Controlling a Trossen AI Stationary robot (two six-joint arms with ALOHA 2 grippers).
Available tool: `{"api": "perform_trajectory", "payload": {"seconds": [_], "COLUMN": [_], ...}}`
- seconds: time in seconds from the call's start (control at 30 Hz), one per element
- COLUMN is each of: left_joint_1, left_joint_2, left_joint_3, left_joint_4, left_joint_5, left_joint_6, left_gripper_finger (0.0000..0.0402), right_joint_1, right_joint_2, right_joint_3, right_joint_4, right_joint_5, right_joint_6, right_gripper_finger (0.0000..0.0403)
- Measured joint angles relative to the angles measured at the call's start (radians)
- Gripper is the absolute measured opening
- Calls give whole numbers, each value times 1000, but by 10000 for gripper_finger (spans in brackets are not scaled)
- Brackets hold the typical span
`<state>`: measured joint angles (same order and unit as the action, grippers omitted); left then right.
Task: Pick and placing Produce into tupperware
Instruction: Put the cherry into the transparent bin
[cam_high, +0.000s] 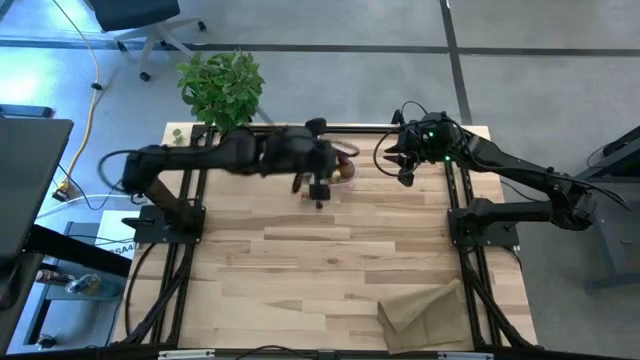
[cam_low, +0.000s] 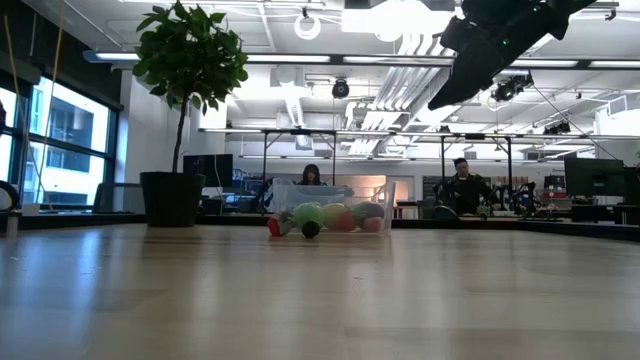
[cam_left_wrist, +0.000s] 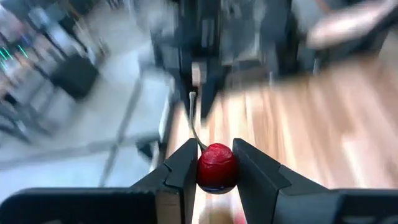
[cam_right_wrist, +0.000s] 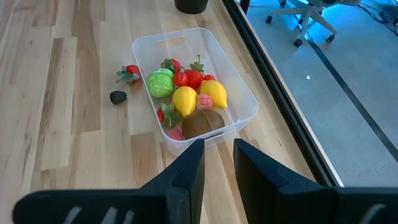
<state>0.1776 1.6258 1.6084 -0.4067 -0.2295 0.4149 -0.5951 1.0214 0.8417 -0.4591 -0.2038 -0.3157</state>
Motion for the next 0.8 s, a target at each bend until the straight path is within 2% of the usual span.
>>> {"api": "perform_trajectory", "payload": {"seconds": [0.23, 0.57, 0.8], "left_joint_1": [156, 231, 235], "left_joint_2": [150, 381, 448], "left_joint_3": [-2, -4, -3], "left_joint_4": [-116, -296, -307], "left_joint_5": [166, 222, 274], "left_joint_6": [2, 41, 82], "left_gripper_finger": [88, 88, 88], "right_joint_1": [0, 0, 0], "right_joint_2": [0, 0, 0], "right_joint_3": [0, 0, 0], "right_joint_4": [0, -1, 0], "right_joint_5": [-1, 0, 1], "right_joint_6": [0, 0, 0], "right_gripper_finger": [76, 76, 76]}}
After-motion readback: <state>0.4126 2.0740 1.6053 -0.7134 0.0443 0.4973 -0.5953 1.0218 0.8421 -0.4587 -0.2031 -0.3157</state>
